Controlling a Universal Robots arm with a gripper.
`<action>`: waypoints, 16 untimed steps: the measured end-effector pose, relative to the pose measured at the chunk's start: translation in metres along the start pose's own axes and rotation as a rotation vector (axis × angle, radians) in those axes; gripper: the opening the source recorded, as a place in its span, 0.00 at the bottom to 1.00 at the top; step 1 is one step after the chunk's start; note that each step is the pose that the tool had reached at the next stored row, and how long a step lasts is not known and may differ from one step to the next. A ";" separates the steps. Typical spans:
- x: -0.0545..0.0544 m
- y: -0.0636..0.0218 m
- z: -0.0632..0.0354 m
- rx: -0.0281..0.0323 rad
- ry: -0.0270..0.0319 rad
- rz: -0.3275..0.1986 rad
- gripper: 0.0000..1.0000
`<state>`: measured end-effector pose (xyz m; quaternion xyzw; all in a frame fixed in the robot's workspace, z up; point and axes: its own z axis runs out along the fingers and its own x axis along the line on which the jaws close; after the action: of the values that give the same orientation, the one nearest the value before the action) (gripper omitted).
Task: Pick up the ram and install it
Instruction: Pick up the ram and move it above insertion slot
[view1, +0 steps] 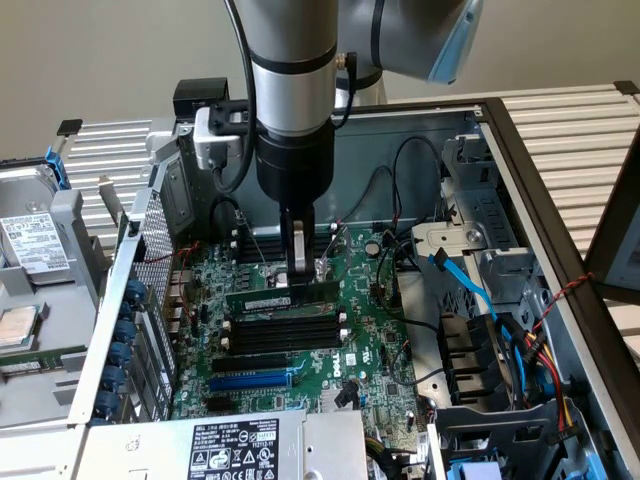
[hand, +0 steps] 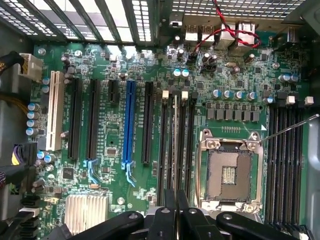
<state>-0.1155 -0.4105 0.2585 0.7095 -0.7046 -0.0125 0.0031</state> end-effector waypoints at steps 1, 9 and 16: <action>0.000 0.0005 0.0010 0.0020 0.0002 -0.002 0.13; 0.000 0.0038 0.0082 0.0156 0.0010 -0.008 0.13; 0.000 0.0038 0.0083 0.0157 0.0009 -0.008 0.13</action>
<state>-0.1195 -0.4105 0.2503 0.7123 -0.7019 -0.0066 -0.0022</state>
